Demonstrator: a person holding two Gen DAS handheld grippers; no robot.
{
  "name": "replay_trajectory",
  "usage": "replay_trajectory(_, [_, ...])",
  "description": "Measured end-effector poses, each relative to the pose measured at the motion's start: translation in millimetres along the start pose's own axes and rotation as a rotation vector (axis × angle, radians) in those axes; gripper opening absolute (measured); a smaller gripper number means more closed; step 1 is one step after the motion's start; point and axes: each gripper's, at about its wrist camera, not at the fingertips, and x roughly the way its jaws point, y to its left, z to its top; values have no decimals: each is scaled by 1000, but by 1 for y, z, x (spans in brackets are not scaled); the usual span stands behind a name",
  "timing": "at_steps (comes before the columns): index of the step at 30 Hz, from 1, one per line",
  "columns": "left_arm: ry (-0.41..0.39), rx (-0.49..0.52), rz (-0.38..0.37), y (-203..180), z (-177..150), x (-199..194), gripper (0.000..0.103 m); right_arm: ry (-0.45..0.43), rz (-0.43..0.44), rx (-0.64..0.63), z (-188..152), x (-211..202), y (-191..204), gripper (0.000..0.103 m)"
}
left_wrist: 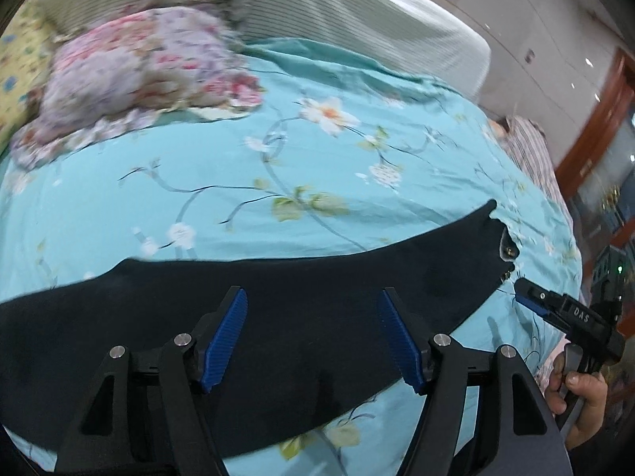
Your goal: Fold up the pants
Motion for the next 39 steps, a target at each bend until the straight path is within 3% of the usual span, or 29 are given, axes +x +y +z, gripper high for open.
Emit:
replay_trajectory(13, [112,113,-59,-50,28,63,71,-31,74,135,20,32,-22,68])
replay_trajectory(17, [160,193,-127,-75,36,84,71,-34,25,133,22,38,-29,17])
replay_trajectory(18, [174,217,-135,-82,39,91,71,-39,39,141,22,38,-35,15])
replay_trajectory(25, [258,320,-230,-124,62,133,71,-69,141,201,20,24,-64,12])
replay_trajectory(34, [425,408,-407,-182,86,203,69,-75,170,199,16,18,-71,12])
replay_trajectory(37, [472,423,-466,-196,88,217,62,-73,168,182,15,18,-70,12])
replay_trajectory(39, [495,444,-513,-205,89,221,46,-72,169,172,15,18,-69,12])
